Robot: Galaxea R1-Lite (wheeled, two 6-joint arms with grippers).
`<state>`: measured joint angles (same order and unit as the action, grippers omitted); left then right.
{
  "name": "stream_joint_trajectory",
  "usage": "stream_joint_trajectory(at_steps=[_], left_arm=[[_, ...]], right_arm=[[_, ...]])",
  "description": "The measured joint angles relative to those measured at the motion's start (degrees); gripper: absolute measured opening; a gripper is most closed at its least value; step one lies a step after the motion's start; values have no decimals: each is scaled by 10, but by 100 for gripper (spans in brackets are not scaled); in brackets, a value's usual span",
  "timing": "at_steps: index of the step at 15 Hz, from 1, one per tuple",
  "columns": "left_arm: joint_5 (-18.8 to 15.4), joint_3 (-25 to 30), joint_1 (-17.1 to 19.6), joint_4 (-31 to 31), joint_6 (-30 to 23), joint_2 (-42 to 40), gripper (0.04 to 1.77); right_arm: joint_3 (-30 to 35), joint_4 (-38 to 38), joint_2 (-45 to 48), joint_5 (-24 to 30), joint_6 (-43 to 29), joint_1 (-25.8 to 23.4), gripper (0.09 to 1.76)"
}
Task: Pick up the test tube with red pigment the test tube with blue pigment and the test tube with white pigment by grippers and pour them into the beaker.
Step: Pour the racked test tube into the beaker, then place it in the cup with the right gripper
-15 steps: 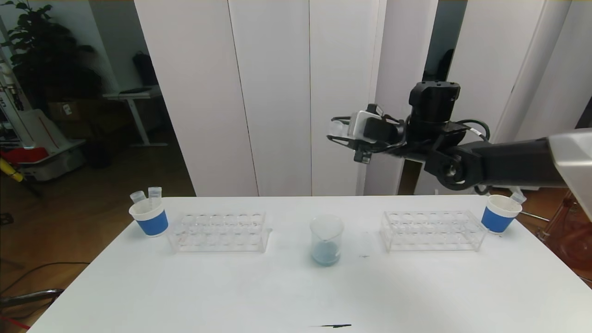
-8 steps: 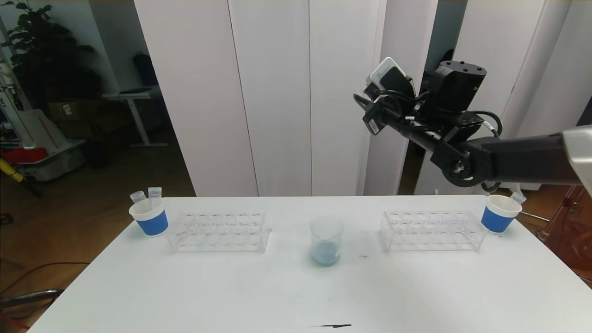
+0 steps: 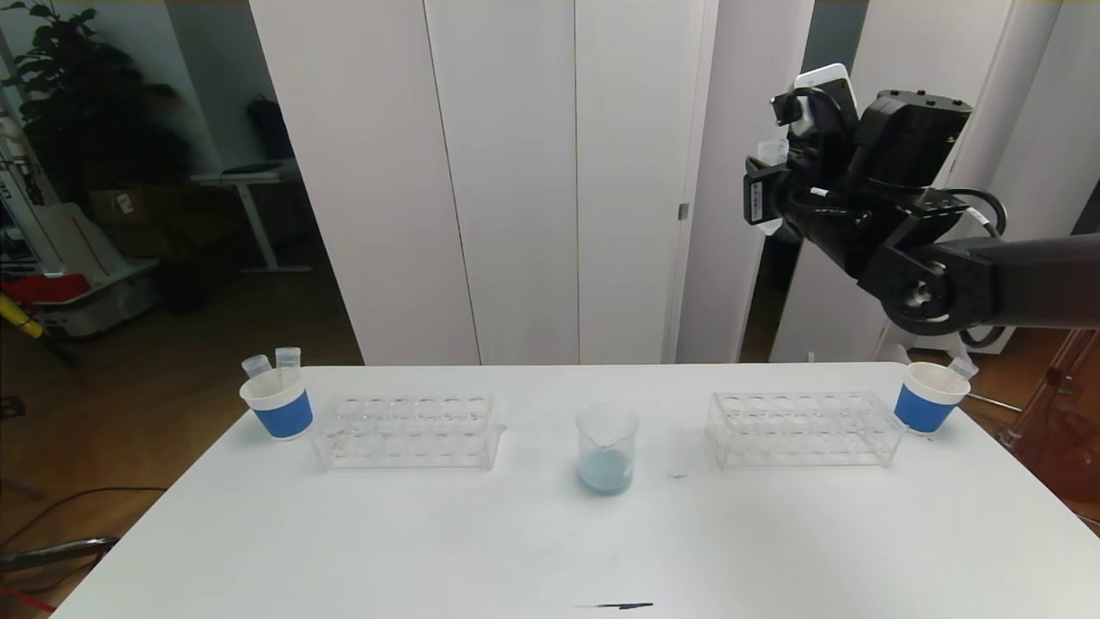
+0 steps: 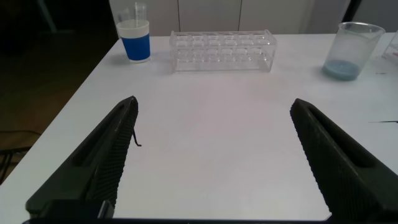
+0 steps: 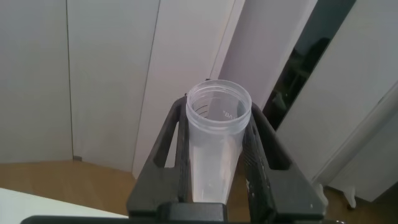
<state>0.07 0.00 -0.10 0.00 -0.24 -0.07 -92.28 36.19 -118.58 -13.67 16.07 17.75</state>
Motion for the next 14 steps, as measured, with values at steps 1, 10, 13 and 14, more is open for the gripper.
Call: stream_joint_trajectory(at_steps=[1,10,13,14], left_arm=[[0,0,0,0,0,0,175],[0,0,0,0,0,0,175],[0,0,0,0,0,0,175],[0,0,0,0,0,0,175]], right_arm=[[15,-12,14,-5,-21,-12,58],[216,-16,142,-7,-134,-166,58],[258,4,157,0,-160,-223,58],[271,18,158,9,-162,-242,58]])
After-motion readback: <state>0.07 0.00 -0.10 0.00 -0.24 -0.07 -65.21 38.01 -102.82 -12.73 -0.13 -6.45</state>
